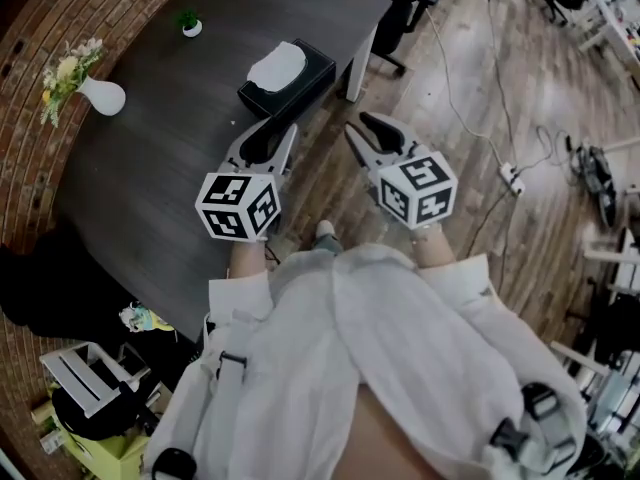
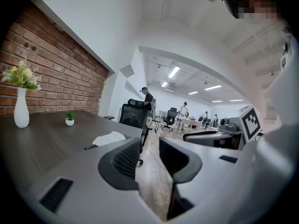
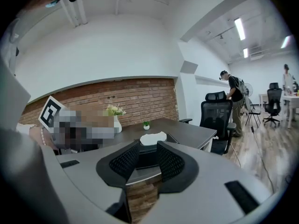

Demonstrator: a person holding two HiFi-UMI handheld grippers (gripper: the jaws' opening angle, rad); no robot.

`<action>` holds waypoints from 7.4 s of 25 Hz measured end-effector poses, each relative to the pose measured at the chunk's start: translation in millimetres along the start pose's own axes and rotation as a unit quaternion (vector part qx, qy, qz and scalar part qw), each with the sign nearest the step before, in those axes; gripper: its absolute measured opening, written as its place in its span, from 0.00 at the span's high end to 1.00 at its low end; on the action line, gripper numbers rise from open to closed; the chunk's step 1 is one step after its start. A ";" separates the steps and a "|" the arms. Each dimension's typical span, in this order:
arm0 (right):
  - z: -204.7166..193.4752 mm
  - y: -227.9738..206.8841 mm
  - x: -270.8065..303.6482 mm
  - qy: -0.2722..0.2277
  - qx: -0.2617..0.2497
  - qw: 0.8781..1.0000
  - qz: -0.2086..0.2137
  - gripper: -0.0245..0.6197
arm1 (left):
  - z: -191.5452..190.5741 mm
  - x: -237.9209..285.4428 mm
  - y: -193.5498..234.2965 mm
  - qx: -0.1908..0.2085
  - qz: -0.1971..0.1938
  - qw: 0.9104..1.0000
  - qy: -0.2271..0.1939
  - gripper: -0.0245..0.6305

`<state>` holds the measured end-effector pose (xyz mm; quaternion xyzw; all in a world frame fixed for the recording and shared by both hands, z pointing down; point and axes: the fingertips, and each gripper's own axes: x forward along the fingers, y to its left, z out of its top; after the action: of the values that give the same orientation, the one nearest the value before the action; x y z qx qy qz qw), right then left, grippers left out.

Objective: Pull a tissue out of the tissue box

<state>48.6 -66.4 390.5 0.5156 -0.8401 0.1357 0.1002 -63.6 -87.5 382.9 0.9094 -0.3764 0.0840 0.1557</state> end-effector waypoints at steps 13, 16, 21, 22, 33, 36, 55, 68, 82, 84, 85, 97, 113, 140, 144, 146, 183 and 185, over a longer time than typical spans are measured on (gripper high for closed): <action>-9.7 -26.2 36.7 0.029 0.031 0.998 -0.048 0.81 | -2.8 34.3 35.9 -0.018 -0.041 0.999 0.019 0.79; -11.6 -27.6 45.7 0.034 0.034 0.998 -0.050 0.81 | -10.6 34.9 46.1 -0.026 -0.040 0.998 0.029 0.79; -1.7 -35.4 60.6 0.036 0.024 0.998 -0.039 0.81 | -5.1 42.0 57.4 -0.031 -0.023 0.999 0.023 0.79; 1.1 -37.4 65.0 0.037 0.021 0.998 -0.035 0.81 | -3.0 44.3 60.5 -0.033 -0.018 0.999 0.022 0.79; 26.4 -65.1 140.2 0.049 -0.019 0.998 0.034 0.81 | 20.9 73.8 109.5 -0.040 0.052 0.998 0.011 0.79; 37.6 -72.5 161.3 0.048 -0.025 0.997 0.056 0.81 | 29.0 83.9 121.8 -0.042 0.072 0.996 0.009 0.79; 69.7 -114.7 240.9 0.070 -0.080 0.978 0.181 0.81 | 54.8 143.3 166.2 -0.061 0.186 0.981 -0.007 0.79; 42.2 -111.9 243.5 0.092 -0.057 0.974 0.200 0.81 | 34.7 152.1 160.2 -0.071 0.159 0.984 0.028 0.79; 20.2 -100.4 229.1 0.122 -0.050 0.977 0.167 0.81 | 16.2 145.8 165.9 -0.064 0.115 0.988 0.084 0.79; 17.1 -98.8 227.4 0.126 -0.056 0.976 0.167 0.81 | 13.9 147.2 165.4 -0.062 0.105 0.988 0.090 0.77; 15.7 -98.1 226.5 0.129 -0.057 0.976 0.167 0.81 | 13.0 147.9 165.5 -0.062 0.101 0.988 0.093 0.76; -0.3 -97.2 217.5 0.150 -0.076 0.973 0.156 0.81 | -2.1 167.4 172.4 -0.050 0.052 0.986 0.149 0.67; -12.4 -89.0 218.7 0.182 -0.108 0.963 0.168 0.81 | -23.1 177.7 162.7 0.009 0.022 0.965 0.260 0.67; -19.3 -90.7 220.9 0.193 -0.139 0.953 0.186 0.81 | -19.5 180.1 146.3 0.068 0.020 0.957 0.280 0.94; -20.4 -89.6 220.8 0.196 -0.141 0.953 0.184 0.81 | -9.8 176.5 144.7 0.071 0.019 0.964 0.256 0.94; -20.5 -89.5 220.9 0.197 -0.140 0.953 0.182 0.81 | -3.4 175.0 145.9 0.080 0.024 0.967 0.242 0.94; -21.1 -88.7 220.0 0.201 -0.144 0.953 0.178 0.81 | 54.3 141.7 179.8 0.061 0.119 0.985 0.109 0.94; -21.8 -88.6 220.2 0.202 -0.148 0.952 0.177 0.81 | 56.7 140.1 180.2 0.064 0.122 0.985 0.104 0.94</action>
<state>29.7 -282.2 490.0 0.2998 -0.8909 0.1268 0.3168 -91.2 -319.8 407.2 0.8511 -0.4600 0.2204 0.1246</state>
